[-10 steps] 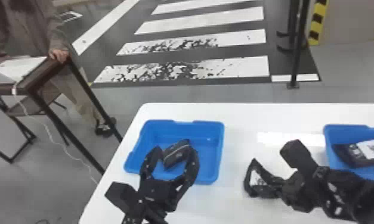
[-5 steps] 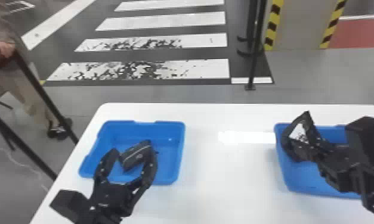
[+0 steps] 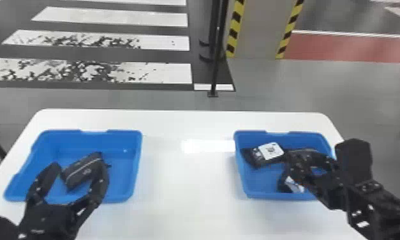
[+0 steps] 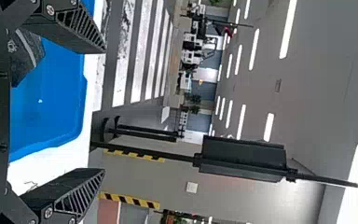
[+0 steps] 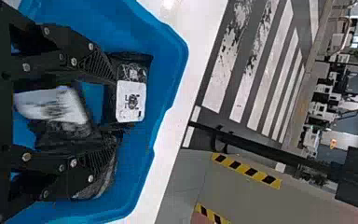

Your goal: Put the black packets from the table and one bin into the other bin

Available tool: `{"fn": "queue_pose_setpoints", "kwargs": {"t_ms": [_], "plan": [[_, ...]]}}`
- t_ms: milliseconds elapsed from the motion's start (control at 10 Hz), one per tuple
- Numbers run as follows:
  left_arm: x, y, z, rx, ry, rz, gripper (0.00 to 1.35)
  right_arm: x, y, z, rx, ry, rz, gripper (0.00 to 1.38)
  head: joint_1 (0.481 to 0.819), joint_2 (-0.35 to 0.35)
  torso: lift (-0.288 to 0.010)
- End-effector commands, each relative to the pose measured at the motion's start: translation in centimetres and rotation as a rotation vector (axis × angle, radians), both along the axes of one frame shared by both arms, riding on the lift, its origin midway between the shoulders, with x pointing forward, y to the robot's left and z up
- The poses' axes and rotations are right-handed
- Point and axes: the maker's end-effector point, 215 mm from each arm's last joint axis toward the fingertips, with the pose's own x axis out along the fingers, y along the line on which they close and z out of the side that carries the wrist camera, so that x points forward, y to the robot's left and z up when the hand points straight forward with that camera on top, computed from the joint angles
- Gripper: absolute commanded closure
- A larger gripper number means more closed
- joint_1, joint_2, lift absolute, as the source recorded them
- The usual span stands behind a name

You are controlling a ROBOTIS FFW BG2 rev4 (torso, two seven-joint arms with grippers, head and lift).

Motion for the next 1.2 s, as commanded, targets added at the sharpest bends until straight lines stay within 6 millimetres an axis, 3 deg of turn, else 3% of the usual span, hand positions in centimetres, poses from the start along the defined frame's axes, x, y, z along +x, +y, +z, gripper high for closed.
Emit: {"fn": "queue_pose_setpoints", "kwargs": {"t_ms": [0,100,300,600,800,900,1100], "plan": [[1.0,0.5,-1.3,0.025,0.053,-0.02,0.13,-0.8,0.9,1.0,0.064,-0.068,0.023,0.11,0.695,-0.095,-0.11],[1.5,1.1,-2.9,0.061,0.116,-0.035,0.13,-2.0,1.9,1.1,0.146,-0.111,0.04,0.17,0.695,-0.094,-0.11],[2.8,5.0,-5.9,0.221,0.257,-0.055,0.13,-5.4,3.1,-0.1,0.258,-0.082,0.032,0.19,0.695,-0.052,-0.11],[5.3,8.5,-7.5,0.444,0.398,-0.073,0.13,-6.5,3.4,-0.5,0.282,-0.051,0.027,0.19,0.695,0.024,-0.11],[8.2,6.6,-9.9,0.481,0.496,-0.193,0.13,-6.2,4.3,-0.6,0.295,-0.047,0.049,0.19,0.695,0.052,-0.11],[8.5,5.6,-11.5,0.456,0.548,-0.256,0.12,-6.2,4.8,-0.7,0.299,-0.044,0.058,0.19,0.695,0.048,-0.11],[8.9,5.6,-12.7,0.447,0.609,-0.278,0.13,-6.1,5.1,-0.4,0.307,-0.053,0.065,0.19,0.695,0.033,-0.11]]}}
